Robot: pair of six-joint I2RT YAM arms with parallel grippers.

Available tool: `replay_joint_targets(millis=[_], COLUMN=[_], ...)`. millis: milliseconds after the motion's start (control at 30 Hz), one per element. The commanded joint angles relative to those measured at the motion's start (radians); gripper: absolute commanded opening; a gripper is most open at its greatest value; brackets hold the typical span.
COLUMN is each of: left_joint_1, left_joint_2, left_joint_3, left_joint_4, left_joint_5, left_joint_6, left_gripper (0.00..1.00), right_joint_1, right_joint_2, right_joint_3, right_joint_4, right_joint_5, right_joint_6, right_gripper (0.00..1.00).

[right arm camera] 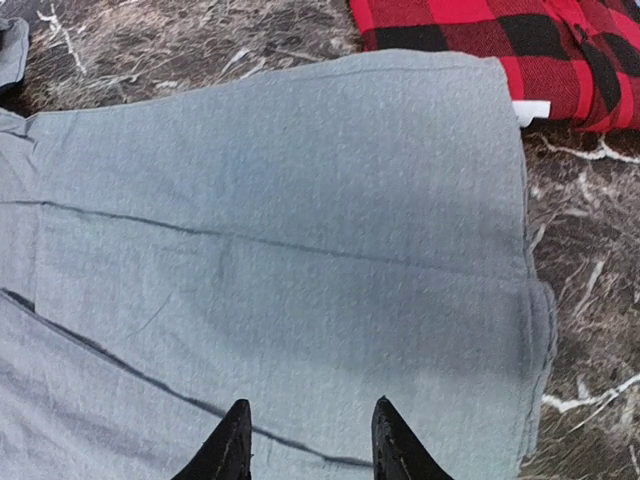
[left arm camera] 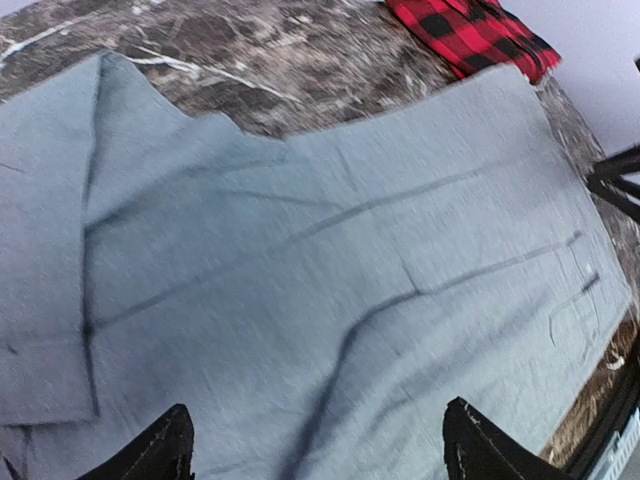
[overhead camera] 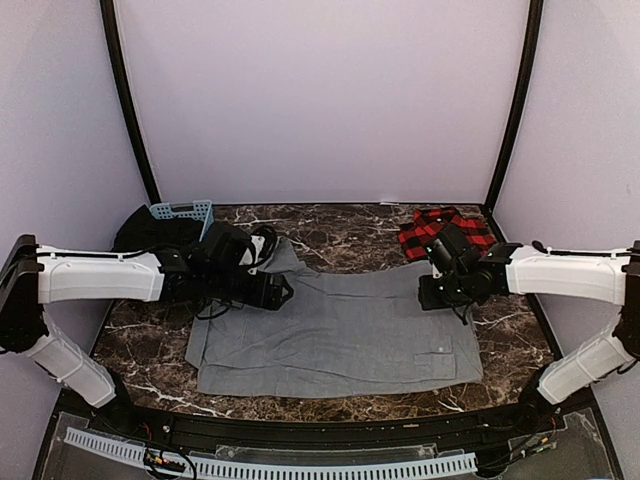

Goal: Fold and stack the long sleeve shirts
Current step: Pick up the sleeve from the 1/3-folded shirt.

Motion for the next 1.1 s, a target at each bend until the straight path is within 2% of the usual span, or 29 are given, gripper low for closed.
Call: replay_joint_targets(millis=[0,267,533,833,967,1067], left_joint_1=[0.09,0.192,0.208,0.21,0.213,0.215], left_joint_2=[0.086,0.271,0.413,0.552,0.579,0.582], left_joint_3=[0.11,0.259,0.362,0.476,0.504,0.511], left_joint_4=[-0.085,-0.215,-0.241,-0.265,-0.281,-0.286], left_joint_5=[-0.052,-0.229,-0.374,-0.492,-0.515,-0.509], left_joint_6=[0.062,0.114,0.157,0.258,0.276,0.279], left_gripper=[0.85,0.84,0.79,0.82,0.75,0.65], right_joint_1=[-0.063,-0.15,-0.166,-0.168,-0.169,-0.169], right_joint_2=[0.032,0.063,0.116,0.137,0.145,0.145], right_joint_3=[0.061,0.068,0.02,-0.011,-0.018,-0.022], right_joint_4=[0.043,0.098,0.162,0.194,0.201,0.204], right_joint_5=[0.008,-0.043,-0.105,-0.132,-0.144,-0.146], right_joint_6=[-0.113,-0.185,-0.181,-0.177,-0.173,-0.171], right_gripper=[0.38,0.38,0.38,0.37,0.37,0.37])
